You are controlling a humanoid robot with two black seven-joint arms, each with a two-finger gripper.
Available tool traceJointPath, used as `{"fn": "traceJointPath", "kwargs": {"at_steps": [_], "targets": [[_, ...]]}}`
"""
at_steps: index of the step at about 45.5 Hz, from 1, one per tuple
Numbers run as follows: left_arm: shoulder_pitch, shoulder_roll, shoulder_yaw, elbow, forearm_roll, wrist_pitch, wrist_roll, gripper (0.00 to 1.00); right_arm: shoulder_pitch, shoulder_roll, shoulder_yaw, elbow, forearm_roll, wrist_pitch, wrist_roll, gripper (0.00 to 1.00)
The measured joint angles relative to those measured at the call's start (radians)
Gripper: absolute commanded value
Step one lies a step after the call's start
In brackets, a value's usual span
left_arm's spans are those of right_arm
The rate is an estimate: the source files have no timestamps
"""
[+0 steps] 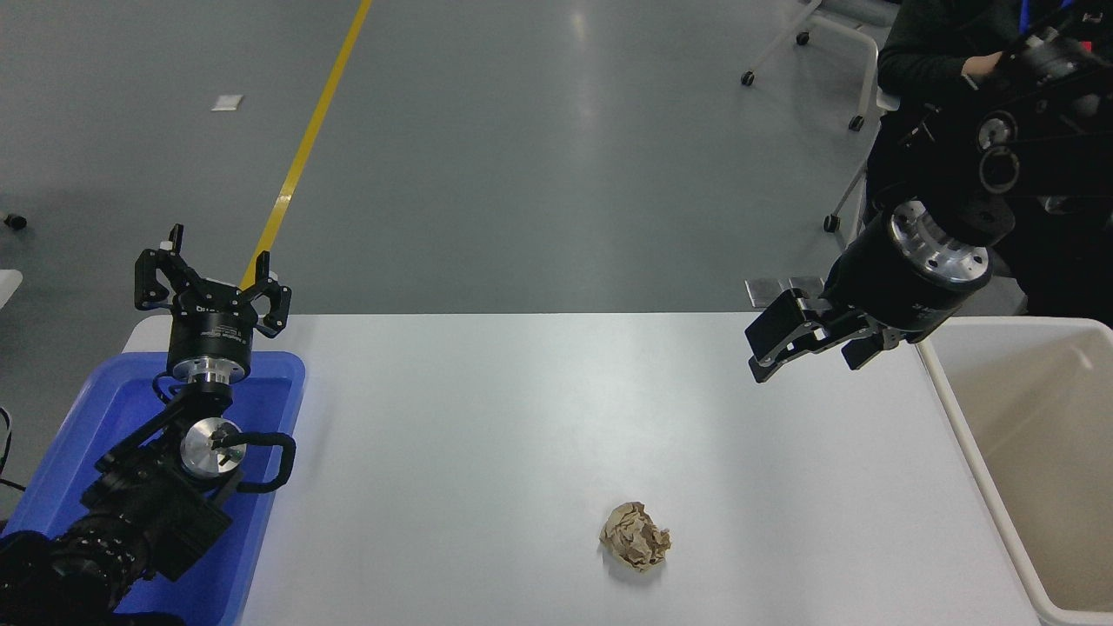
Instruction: Pick up foil plate and place in dustbin
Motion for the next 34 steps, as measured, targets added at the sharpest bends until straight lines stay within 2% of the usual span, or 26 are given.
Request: {"fn": "traceJointPath", "kwargs": {"at_steps": [34], "targets": [[0.001, 0.0, 0.0, 0.0, -0.001, 0.001, 0.0, 0.99, 0.025, 0.22, -0.093, -0.037, 0.142, -0.079, 0.003, 1.0]]}}
